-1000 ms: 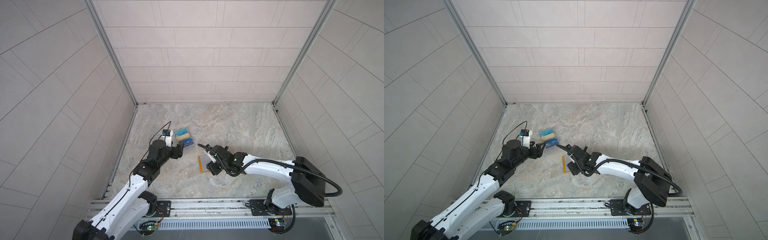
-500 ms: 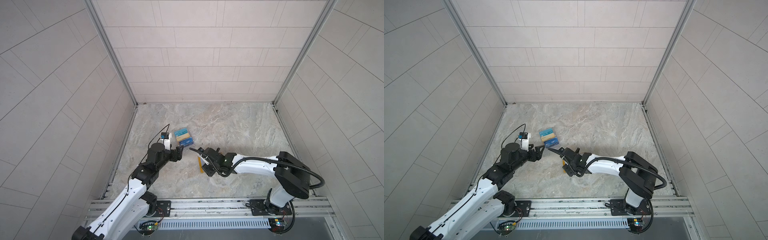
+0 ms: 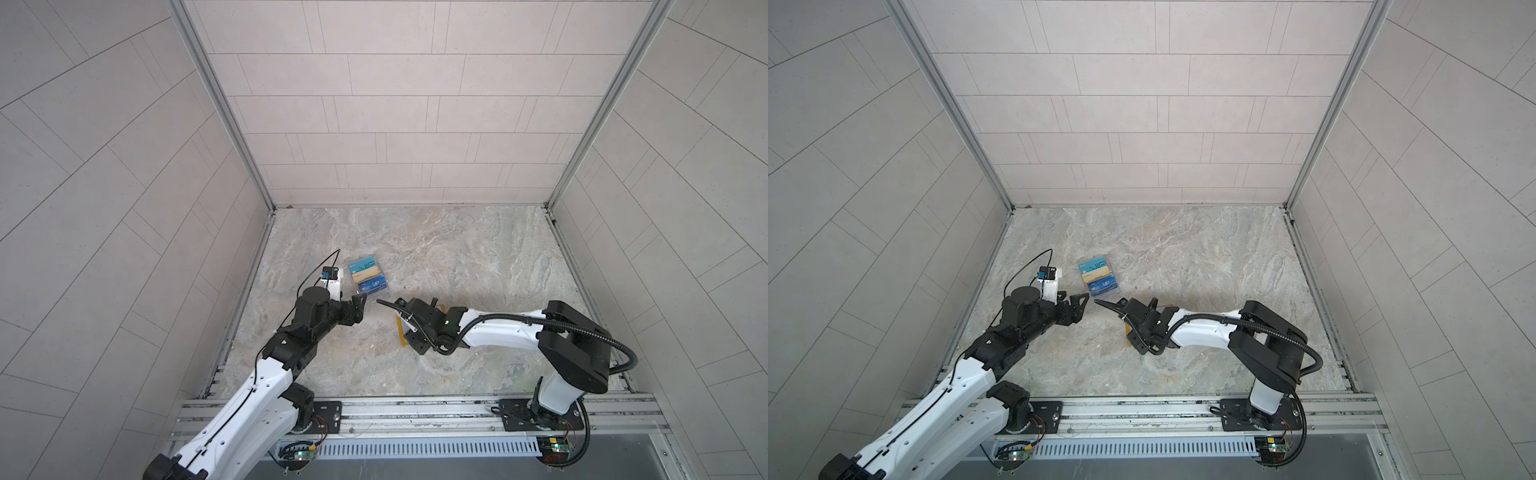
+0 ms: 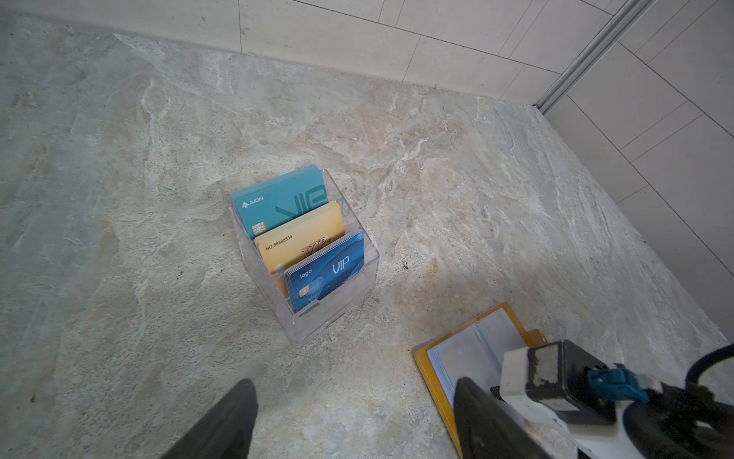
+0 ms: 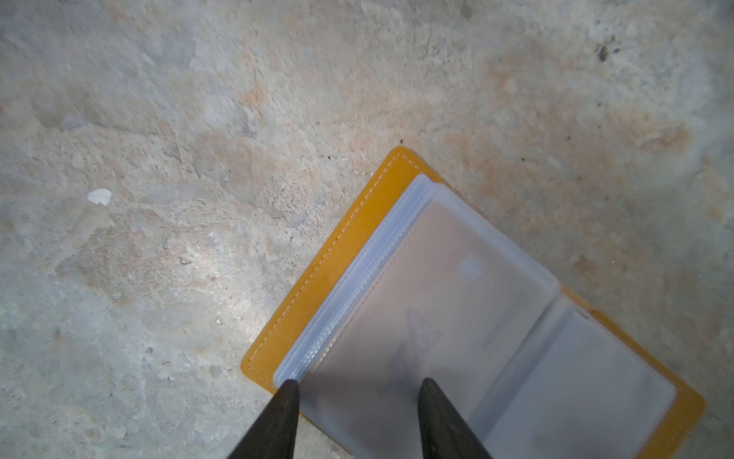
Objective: Take the credit cards out of the card holder
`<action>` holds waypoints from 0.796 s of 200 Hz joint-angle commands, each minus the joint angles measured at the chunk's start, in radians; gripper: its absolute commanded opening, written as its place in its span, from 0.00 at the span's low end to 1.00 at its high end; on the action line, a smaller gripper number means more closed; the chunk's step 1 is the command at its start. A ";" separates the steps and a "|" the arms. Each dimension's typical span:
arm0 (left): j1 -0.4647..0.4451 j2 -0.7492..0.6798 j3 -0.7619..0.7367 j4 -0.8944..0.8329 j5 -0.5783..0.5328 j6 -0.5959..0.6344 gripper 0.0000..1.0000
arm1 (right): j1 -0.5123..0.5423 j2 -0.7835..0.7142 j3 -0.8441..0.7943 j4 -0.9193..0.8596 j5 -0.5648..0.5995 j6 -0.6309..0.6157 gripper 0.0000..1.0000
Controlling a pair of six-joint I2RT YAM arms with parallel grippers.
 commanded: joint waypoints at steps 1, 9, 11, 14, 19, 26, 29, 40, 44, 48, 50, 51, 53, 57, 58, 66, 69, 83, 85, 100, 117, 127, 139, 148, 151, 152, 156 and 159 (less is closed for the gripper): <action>-0.002 -0.003 0.000 0.000 -0.002 0.008 0.82 | 0.004 0.028 0.005 -0.014 0.038 0.001 0.48; -0.002 -0.004 0.000 -0.002 -0.002 0.010 0.82 | 0.003 0.031 0.003 -0.016 0.043 0.001 0.47; -0.002 -0.004 0.001 -0.003 -0.003 0.009 0.82 | 0.003 0.031 0.003 -0.016 0.045 0.001 0.46; -0.001 -0.003 0.003 -0.003 -0.002 0.010 0.82 | 0.003 0.032 0.004 -0.016 0.048 0.001 0.46; -0.001 -0.004 0.002 -0.004 -0.002 0.011 0.82 | 0.003 0.034 0.003 -0.016 0.052 0.003 0.45; -0.001 -0.004 0.004 -0.006 -0.003 0.011 0.82 | 0.003 0.039 0.002 -0.017 0.056 0.002 0.44; -0.002 -0.004 0.004 -0.008 -0.003 0.011 0.82 | 0.003 0.039 0.002 -0.018 0.060 0.004 0.43; -0.002 -0.002 0.006 -0.011 -0.002 0.012 0.82 | 0.003 0.044 0.001 -0.021 0.067 0.005 0.41; -0.001 -0.002 0.006 -0.013 -0.002 0.013 0.82 | 0.003 0.046 0.003 -0.021 0.069 0.006 0.41; -0.003 -0.002 0.008 -0.013 -0.002 0.013 0.82 | 0.003 0.047 0.002 -0.021 0.071 0.005 0.40; -0.002 -0.002 0.008 -0.014 -0.002 0.013 0.82 | 0.003 0.048 0.002 -0.023 0.072 0.006 0.40; -0.002 -0.002 0.009 -0.014 -0.002 0.013 0.82 | 0.003 0.049 0.002 -0.024 0.073 0.005 0.40; -0.002 -0.002 0.009 -0.014 -0.002 0.013 0.82 | 0.003 0.048 0.001 -0.024 0.073 0.006 0.40; -0.001 -0.002 0.008 -0.015 -0.002 0.015 0.82 | 0.003 0.049 0.001 -0.022 0.074 0.007 0.39; -0.002 -0.002 0.009 -0.015 -0.002 0.015 0.82 | 0.003 0.049 0.001 -0.022 0.073 0.007 0.38; 0.000 -0.001 0.010 -0.017 -0.002 0.015 0.82 | 0.003 0.049 -0.001 -0.021 0.076 0.008 0.38; -0.001 -0.001 0.010 -0.017 -0.002 0.017 0.82 | 0.003 0.049 -0.001 -0.021 0.077 0.009 0.37; -0.001 0.001 0.012 -0.019 -0.001 0.018 0.82 | 0.003 0.043 -0.004 -0.021 0.080 0.008 0.35; -0.001 0.001 0.012 -0.019 -0.001 0.018 0.82 | 0.003 0.042 -0.005 -0.020 0.080 0.008 0.35; -0.002 0.004 0.014 -0.019 0.000 0.020 0.82 | 0.003 0.033 -0.007 -0.020 0.086 0.009 0.33; -0.002 0.009 0.017 -0.020 0.004 0.020 0.82 | 0.003 0.019 -0.010 -0.018 0.096 0.008 0.31; -0.001 0.011 0.018 -0.019 0.006 0.021 0.82 | 0.003 0.013 -0.012 -0.020 0.101 0.009 0.29; -0.002 0.016 0.019 -0.019 0.011 0.021 0.82 | 0.003 0.004 -0.014 -0.020 0.108 0.009 0.26; -0.001 0.019 0.019 -0.016 0.016 0.021 0.82 | 0.004 -0.002 -0.016 -0.020 0.111 0.008 0.25; -0.002 0.021 0.019 -0.015 0.016 0.021 0.82 | 0.003 -0.005 -0.018 -0.018 0.113 0.010 0.24; -0.001 0.021 0.020 -0.015 0.017 0.021 0.82 | 0.003 -0.005 -0.018 -0.018 0.114 0.010 0.24; -0.001 0.022 0.020 -0.014 0.020 0.021 0.82 | 0.003 -0.008 -0.018 -0.018 0.116 0.010 0.23; -0.001 0.024 0.018 -0.014 0.022 0.021 0.82 | 0.003 -0.011 -0.019 -0.018 0.118 0.010 0.23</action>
